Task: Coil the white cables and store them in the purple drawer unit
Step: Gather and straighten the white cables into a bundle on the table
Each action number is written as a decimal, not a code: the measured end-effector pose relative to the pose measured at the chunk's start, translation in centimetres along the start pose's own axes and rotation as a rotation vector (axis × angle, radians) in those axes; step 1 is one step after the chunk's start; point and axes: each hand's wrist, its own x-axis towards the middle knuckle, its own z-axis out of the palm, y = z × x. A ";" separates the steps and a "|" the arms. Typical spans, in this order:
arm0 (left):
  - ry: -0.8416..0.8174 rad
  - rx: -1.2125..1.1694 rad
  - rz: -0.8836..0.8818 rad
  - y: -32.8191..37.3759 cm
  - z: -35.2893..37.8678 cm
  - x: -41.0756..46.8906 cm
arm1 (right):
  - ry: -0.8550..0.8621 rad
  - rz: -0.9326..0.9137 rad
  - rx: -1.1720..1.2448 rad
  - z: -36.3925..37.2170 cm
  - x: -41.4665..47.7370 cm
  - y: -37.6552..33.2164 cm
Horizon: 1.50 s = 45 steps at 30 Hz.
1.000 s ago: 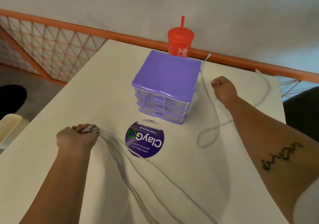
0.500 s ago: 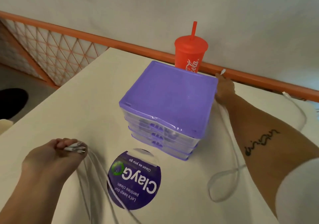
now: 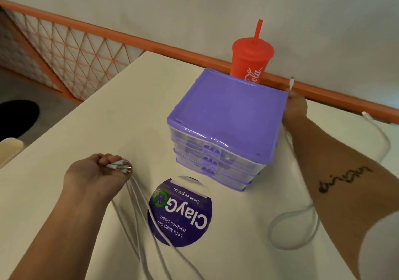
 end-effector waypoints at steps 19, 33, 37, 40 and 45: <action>-0.209 0.420 -0.412 10.4 -4.3 -8.6 | 0.252 0.055 0.619 -9.6 -37.9 -15.9; -0.738 0.946 -0.741 20.3 -7.6 -16.6 | -0.244 -0.367 0.081 -1.2 -59.6 -23.1; -0.837 0.964 -0.774 21.4 -8.4 -18.3 | -0.339 -0.500 -0.119 -0.6 -61.5 -24.3; -0.870 0.997 -0.745 21.6 -9.0 -19.6 | -0.429 -0.532 -0.246 -0.9 -62.0 -25.1; -0.935 1.082 -0.732 21.7 -9.8 -21.2 | -0.548 -0.516 -0.435 -2.2 -62.3 -26.3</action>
